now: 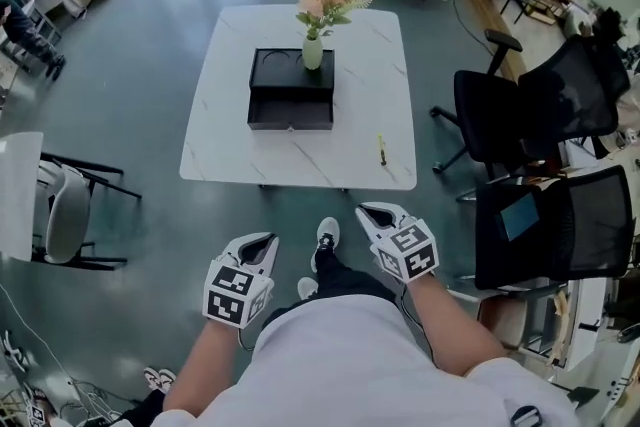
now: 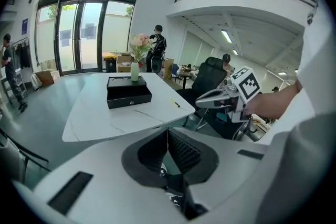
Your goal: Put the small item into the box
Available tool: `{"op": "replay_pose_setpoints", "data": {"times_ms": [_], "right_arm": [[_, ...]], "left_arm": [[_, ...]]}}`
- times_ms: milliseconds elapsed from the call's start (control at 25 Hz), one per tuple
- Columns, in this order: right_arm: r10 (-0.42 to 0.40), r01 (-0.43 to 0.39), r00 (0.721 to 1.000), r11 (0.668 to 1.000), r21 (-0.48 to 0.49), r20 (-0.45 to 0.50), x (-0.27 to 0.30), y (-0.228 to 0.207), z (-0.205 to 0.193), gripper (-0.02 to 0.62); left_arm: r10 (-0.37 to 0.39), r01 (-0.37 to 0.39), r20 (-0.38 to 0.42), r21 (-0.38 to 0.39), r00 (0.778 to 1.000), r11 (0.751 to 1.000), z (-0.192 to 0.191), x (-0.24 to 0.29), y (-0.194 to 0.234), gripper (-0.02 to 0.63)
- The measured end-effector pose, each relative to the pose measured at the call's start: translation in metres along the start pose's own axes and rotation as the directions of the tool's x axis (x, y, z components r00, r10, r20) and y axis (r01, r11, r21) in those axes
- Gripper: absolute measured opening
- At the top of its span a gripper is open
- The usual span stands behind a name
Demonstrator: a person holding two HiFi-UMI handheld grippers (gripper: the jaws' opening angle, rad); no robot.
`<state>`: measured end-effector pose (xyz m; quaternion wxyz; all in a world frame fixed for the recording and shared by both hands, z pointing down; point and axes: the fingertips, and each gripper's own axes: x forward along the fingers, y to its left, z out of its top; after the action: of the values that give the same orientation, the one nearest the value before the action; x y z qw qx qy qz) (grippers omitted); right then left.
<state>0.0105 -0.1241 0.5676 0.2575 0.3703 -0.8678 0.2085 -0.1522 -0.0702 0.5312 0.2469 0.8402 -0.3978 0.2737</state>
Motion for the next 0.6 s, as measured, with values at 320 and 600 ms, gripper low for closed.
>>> {"op": "replay_pose_setpoints", "data": {"times_ms": [320,600], "right_arm": [[-0.123,0.13,0.986,0.99,0.057,-0.115,0.049,-0.102,-0.017,0.017],[-0.21,0.23,0.956,0.97,0.08,-0.205,0.083,-0.185,-0.029,0.02]], "left_arm": [[-0.014,0.017,-0.072,0.046,0.997,0.999,0.04,0.067,0.041,0.017],[-0.011,0.023,-0.16,0.072,0.987,0.997,0.065,0.113,0.074,0.017]]}}
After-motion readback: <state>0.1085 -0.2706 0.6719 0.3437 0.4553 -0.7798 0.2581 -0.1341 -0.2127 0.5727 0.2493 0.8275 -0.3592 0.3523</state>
